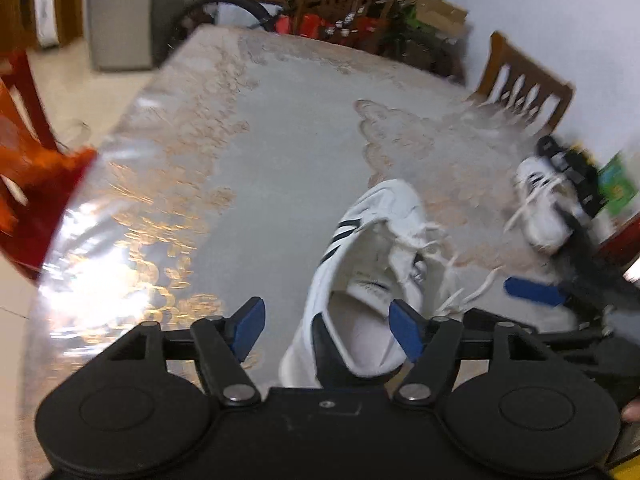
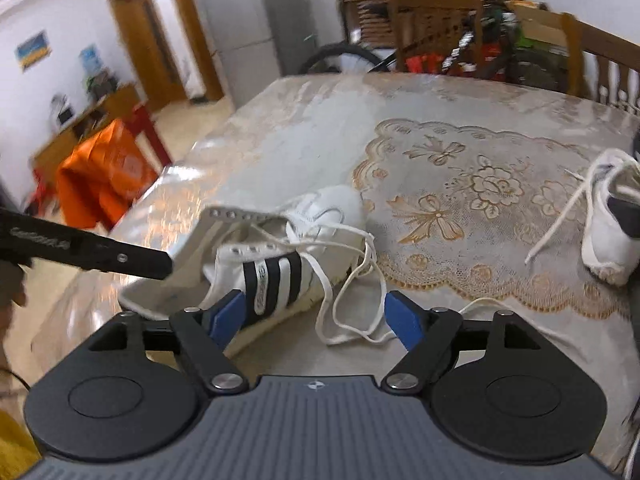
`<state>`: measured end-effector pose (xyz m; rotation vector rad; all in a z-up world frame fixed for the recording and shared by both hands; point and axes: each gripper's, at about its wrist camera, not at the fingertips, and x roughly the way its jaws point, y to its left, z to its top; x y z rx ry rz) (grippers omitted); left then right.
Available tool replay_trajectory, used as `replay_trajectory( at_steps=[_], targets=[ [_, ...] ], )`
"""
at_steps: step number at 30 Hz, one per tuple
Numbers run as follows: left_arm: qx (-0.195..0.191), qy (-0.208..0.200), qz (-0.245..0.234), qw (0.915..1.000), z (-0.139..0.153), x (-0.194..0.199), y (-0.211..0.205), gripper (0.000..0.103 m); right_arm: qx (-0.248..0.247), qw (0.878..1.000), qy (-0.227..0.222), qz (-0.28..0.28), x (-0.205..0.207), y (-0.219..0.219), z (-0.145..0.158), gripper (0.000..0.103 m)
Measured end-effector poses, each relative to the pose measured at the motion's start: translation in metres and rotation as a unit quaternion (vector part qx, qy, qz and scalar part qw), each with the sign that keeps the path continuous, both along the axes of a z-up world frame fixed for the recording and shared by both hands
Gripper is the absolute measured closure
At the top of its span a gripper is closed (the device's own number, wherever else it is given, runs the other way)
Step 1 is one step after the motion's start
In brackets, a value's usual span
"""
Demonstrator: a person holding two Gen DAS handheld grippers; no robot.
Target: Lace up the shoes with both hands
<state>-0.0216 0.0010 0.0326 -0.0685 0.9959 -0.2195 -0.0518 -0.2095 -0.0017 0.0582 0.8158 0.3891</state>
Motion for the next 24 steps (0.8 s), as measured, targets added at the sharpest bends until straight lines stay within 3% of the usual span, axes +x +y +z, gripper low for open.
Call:
replay_trajectory(
  at_steps=[5,11,18,24],
  targets=[
    [0.044,0.010,0.036,0.9983,-0.007,0.004,-0.007,0.035,-0.004,0.999,0.016,0.049,0.006,0.000,-0.014,0.024],
    [0.078,0.029,0.045,0.9955,-0.026,0.020,-0.013,0.035,0.003,0.999,-0.005,0.035,-0.001,-0.007,-0.022,0.024],
    [0.067,0.056,0.034,0.9955,-0.045,0.020,-0.026,0.035,0.080,0.997,0.024,-0.007,0.005,-0.040,-0.029,0.024],
    [0.032,0.084,0.045,0.9950,-0.045,0.015,-0.017,0.034,0.093,0.995,0.035,0.001,0.004,-0.048,-0.031,0.024]
  ],
)
